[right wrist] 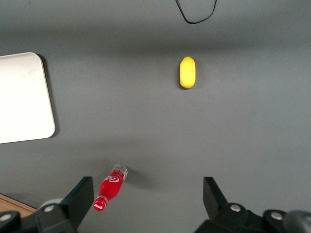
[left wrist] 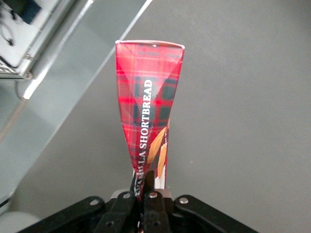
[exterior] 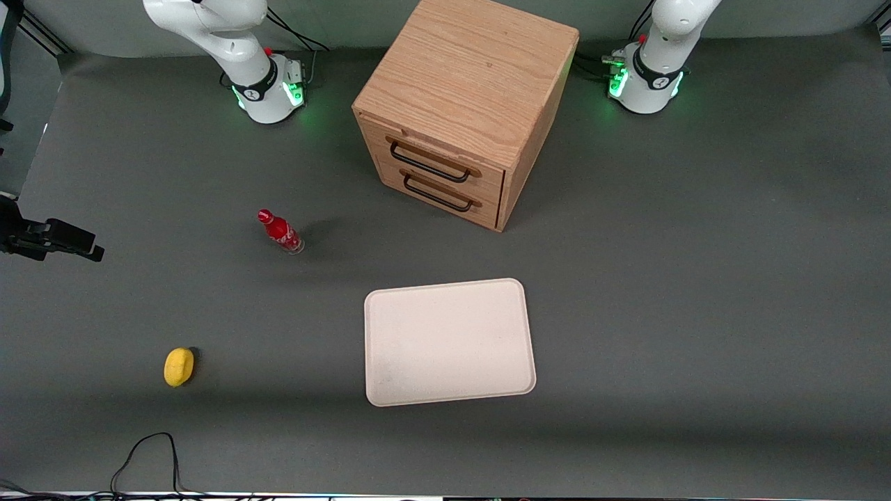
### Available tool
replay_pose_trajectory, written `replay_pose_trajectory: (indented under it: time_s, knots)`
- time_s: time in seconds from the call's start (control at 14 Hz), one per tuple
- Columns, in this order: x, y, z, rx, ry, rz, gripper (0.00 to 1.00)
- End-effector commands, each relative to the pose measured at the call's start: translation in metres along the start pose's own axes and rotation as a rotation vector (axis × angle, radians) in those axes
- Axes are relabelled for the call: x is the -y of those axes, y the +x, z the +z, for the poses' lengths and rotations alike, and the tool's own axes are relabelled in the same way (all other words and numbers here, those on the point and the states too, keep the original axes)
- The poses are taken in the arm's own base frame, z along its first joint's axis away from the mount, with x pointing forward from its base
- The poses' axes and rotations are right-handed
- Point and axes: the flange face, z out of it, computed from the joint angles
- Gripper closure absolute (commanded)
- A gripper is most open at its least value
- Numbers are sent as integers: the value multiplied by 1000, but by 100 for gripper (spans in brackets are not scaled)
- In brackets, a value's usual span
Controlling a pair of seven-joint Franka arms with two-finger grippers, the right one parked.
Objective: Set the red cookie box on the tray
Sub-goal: 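Lift the cookie box upright with the left gripper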
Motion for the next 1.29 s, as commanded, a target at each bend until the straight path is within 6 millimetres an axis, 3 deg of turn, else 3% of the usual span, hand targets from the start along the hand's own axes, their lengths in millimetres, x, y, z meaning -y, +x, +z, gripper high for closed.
replay_pose_trajectory:
  time_s: [0.0, 0.07, 0.21, 0.43, 0.64, 0.79, 0.86, 0.93, 1.07, 1.21]
  knots:
    - [7, -2, -49, -25, 40, -26, 100]
    - [0, -4, -61, -39, 39, -13, 100]
    - [-50, -2, -70, -58, 32, 73, 100]
    - [-176, -13, -75, -56, 26, 268, 100]
    - [-278, -36, -79, -37, 24, 395, 100]
    - [-355, -66, -79, 9, 6, 493, 100]
    - [-431, -108, -78, 15, 5, 484, 100]
    - [-469, -135, -75, 11, 8, 473, 100]
    - [-524, -175, -70, 18, -18, 505, 100]
    - [-563, -212, -75, 32, -88, 537, 100]
